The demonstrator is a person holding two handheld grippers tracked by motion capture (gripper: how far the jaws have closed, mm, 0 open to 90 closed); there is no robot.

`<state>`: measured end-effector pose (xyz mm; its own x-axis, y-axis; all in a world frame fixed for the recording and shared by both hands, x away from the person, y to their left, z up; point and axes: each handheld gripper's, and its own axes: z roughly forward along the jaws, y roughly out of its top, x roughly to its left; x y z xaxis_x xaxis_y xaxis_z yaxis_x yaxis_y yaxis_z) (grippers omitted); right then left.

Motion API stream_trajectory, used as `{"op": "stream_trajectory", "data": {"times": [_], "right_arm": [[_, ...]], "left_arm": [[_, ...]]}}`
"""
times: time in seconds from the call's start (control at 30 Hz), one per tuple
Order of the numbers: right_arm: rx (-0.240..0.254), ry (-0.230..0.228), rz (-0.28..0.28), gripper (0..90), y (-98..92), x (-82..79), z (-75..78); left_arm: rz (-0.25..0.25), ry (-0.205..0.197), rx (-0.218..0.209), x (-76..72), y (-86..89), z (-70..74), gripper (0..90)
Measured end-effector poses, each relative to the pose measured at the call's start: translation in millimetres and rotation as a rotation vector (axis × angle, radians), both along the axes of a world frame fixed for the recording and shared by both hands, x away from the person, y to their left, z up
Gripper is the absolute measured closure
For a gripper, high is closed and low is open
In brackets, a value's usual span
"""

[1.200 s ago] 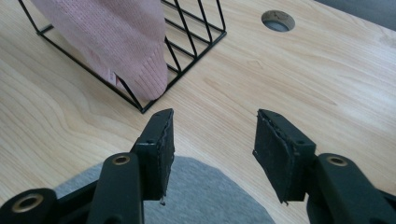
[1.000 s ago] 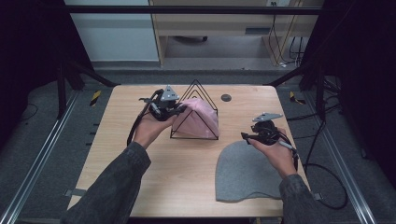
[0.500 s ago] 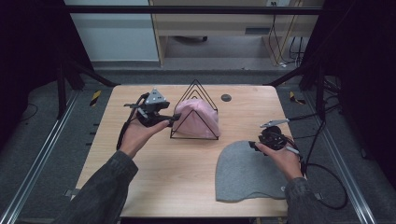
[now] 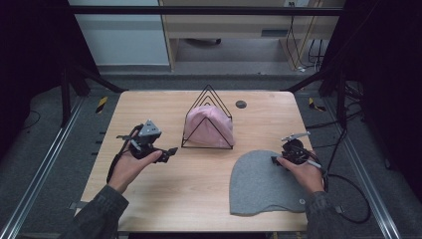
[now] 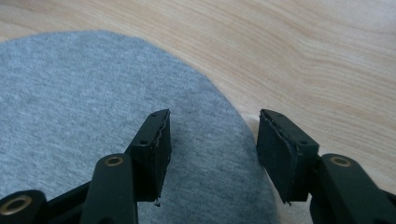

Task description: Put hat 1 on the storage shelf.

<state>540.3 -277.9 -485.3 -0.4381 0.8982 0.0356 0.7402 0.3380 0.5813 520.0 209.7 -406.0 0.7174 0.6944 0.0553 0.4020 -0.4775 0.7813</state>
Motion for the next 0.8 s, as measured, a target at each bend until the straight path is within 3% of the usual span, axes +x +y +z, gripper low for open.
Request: {"op": "stream_trajectory", "data": {"times": [0.1, 0.2, 0.43, 0.63, 0.8], "right_arm": [[-0.003, 0.000, 0.004, 49.0, 0.5, -1.9, 0.0], [-0.002, 0.009, 0.018, 59.0, 1.9, -4.0, 1.1], [0.022, 0.019, 0.060, 84.3, 5.8, -8.9, 2.1], [0.064, -0.033, 0.065, 86.4, 4.1, -16.9, 14.3], [0.096, -0.081, 0.104, 86.5, 6.3, -26.6, 30.8]], "left_arm": [[0.008, 0.012, 0.001, -3.9, 6.1, -10.2, 12.2], [0.029, 0.012, 0.006, -7.8, 11.2, -19.1, 12.6], [0.038, 0.069, 0.022, -14.4, 23.6, -40.4, 11.6], [0.062, 0.092, 0.033, -18.6, 35.0, -51.7, 11.0], [0.065, 0.118, 0.025, -19.1, 36.0, -55.4, 10.0]]}}
